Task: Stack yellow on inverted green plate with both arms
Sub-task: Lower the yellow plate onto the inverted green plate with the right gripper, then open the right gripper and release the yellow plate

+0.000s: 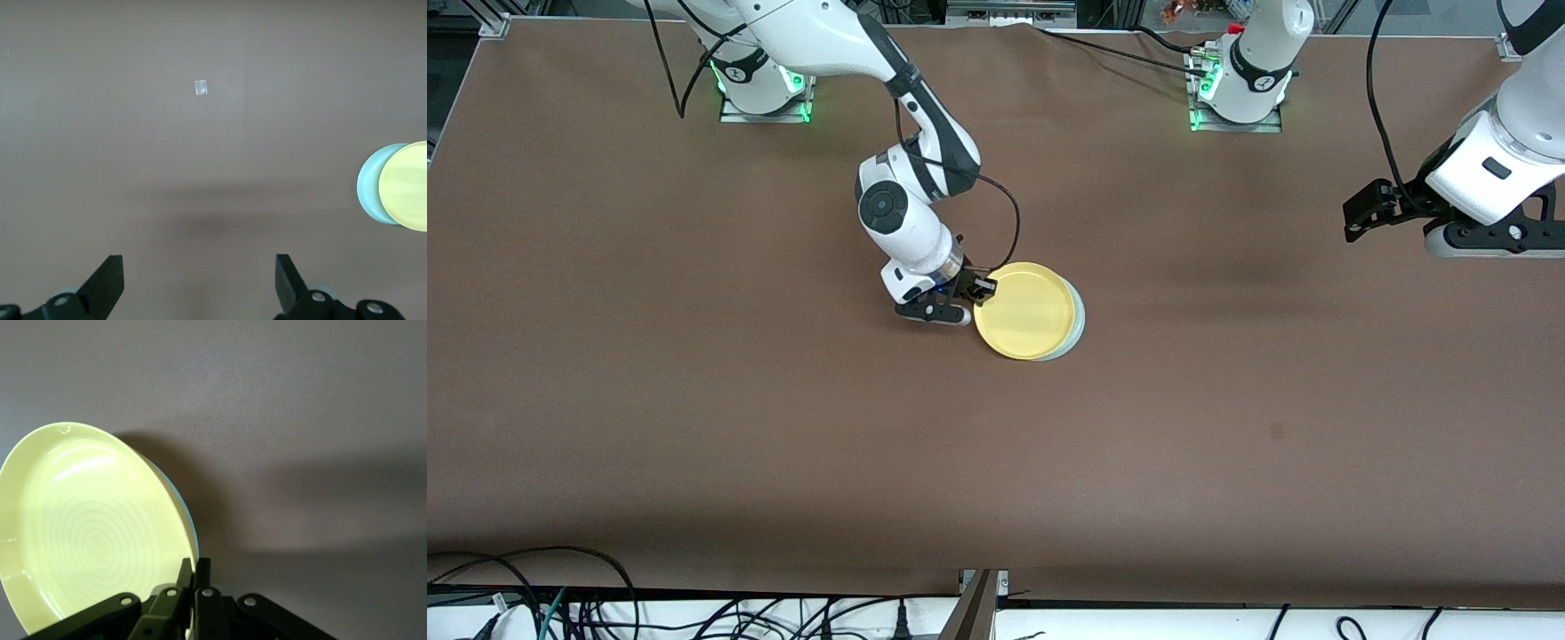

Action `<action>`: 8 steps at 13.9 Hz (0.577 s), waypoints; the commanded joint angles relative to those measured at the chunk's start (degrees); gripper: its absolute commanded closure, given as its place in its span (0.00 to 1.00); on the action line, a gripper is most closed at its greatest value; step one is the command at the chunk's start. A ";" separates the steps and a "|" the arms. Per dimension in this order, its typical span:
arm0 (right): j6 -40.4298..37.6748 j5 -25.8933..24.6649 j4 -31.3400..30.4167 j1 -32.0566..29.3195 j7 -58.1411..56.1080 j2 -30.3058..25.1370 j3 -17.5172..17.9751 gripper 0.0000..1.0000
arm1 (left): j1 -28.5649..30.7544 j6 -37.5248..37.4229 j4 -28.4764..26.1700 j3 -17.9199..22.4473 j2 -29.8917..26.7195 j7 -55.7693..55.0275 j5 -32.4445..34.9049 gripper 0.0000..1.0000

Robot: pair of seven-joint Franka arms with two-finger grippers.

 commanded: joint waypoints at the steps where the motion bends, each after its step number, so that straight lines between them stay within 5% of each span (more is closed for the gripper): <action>1: 0.45 0.63 0.24 1.81 1.42 -0.10 -0.77 1.00 | 0.94 -1.09 1.89 0.01 1.01 1.36 -0.92 0.00; 8: 3.00 0.54 0.68 3.40 2.22 1.48 -0.95 1.00 | 2.00 -2.32 3.64 0.10 1.19 1.10 -1.27 0.00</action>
